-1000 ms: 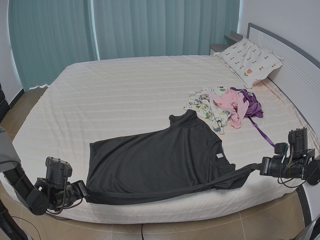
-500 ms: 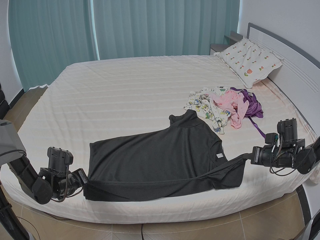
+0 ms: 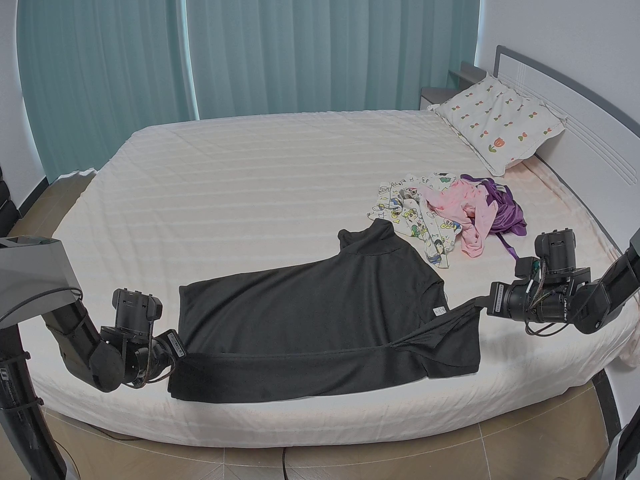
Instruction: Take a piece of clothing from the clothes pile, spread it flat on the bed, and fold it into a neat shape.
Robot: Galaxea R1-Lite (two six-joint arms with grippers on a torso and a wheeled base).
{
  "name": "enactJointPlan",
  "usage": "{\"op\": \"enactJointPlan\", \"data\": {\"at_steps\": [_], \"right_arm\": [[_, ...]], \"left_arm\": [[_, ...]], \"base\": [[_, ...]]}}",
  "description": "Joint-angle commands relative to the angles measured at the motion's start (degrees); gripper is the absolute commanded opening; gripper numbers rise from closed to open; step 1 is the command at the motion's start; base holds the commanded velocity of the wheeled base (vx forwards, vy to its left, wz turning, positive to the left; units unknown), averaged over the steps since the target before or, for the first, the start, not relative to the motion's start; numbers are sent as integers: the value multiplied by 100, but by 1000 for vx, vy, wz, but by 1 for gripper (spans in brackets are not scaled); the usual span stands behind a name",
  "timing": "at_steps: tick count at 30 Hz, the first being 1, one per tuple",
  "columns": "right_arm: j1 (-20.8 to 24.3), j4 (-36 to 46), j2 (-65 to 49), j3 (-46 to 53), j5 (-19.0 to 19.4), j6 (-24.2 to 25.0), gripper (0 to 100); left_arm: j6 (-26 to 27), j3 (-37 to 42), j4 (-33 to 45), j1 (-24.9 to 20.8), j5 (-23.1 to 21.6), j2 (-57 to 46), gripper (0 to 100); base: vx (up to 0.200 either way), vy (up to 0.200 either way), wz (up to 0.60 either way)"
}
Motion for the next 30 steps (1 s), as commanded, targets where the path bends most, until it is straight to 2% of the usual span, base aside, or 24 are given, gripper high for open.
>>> {"op": "enactJointPlan", "data": {"at_steps": [1, 14, 24, 25, 30], "right_arm": [[-7, -42, 454, -258, -82, 3, 0], [2, -51, 1069, -900, -91, 47, 0], [2, -86, 1131, -961, -64, 64, 0], [2, -95, 1131, -961, -64, 73, 0], [2, -147, 1122, -952, -64, 82, 0]], "left_arm": [[8, -285, 9, 68, 8, 390, 0], [-1, -821, 0, 165, 8, 1040, 0], [-27, -1225, -9, 244, 8, 1339, 0], [-27, -1234, -9, 244, 8, 1339, 100], [-97, -1207, -9, 244, 17, 1322, 100]], "base": [[0, 0, 0], [0, 0, 0], [0, 0, 0], [0, 0, 0], [0, 0, 0]]}}
